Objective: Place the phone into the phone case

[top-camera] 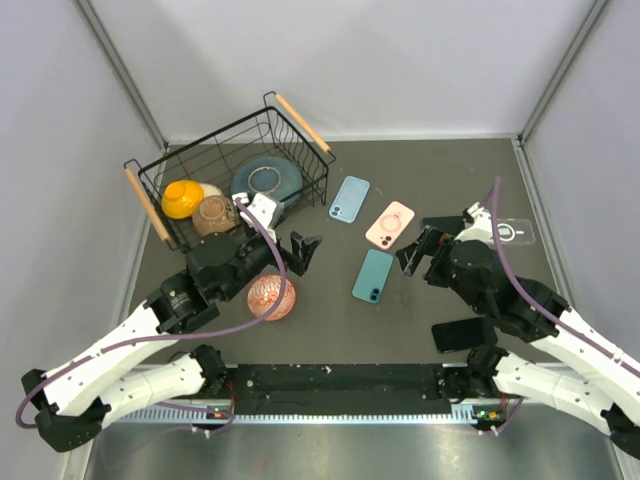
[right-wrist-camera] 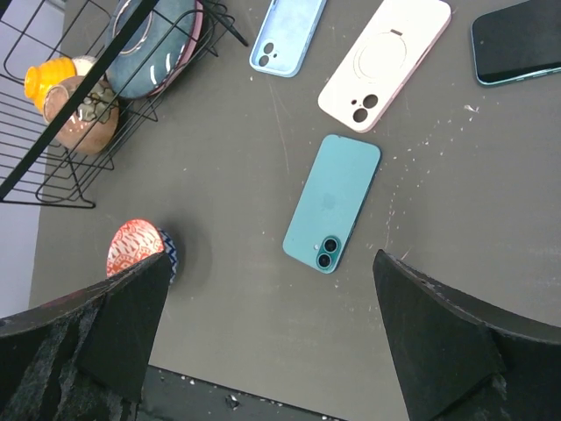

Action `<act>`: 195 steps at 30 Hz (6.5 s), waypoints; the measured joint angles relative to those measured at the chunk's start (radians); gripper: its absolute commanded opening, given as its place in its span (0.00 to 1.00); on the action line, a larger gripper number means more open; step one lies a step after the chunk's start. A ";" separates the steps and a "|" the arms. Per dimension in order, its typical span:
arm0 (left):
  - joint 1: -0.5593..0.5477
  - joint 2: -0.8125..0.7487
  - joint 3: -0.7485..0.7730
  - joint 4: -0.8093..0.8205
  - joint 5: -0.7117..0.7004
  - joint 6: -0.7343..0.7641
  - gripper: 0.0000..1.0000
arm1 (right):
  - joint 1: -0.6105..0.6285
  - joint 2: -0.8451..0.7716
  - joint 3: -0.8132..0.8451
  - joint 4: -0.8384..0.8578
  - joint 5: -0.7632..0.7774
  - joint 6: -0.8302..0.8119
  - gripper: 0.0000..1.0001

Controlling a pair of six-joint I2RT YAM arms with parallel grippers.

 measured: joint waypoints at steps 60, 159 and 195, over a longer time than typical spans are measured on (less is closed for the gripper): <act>-0.003 -0.023 0.000 -0.010 -0.034 0.015 0.93 | -1.042 1.180 0.572 0.116 -0.322 -0.996 0.48; -0.004 -0.019 0.000 -0.017 -0.066 0.016 0.91 | -0.562 0.595 -0.225 0.167 -0.504 1.008 0.48; -0.005 0.007 0.000 -0.018 -0.058 0.016 0.90 | -0.748 0.888 0.329 0.197 -0.374 -1.459 0.96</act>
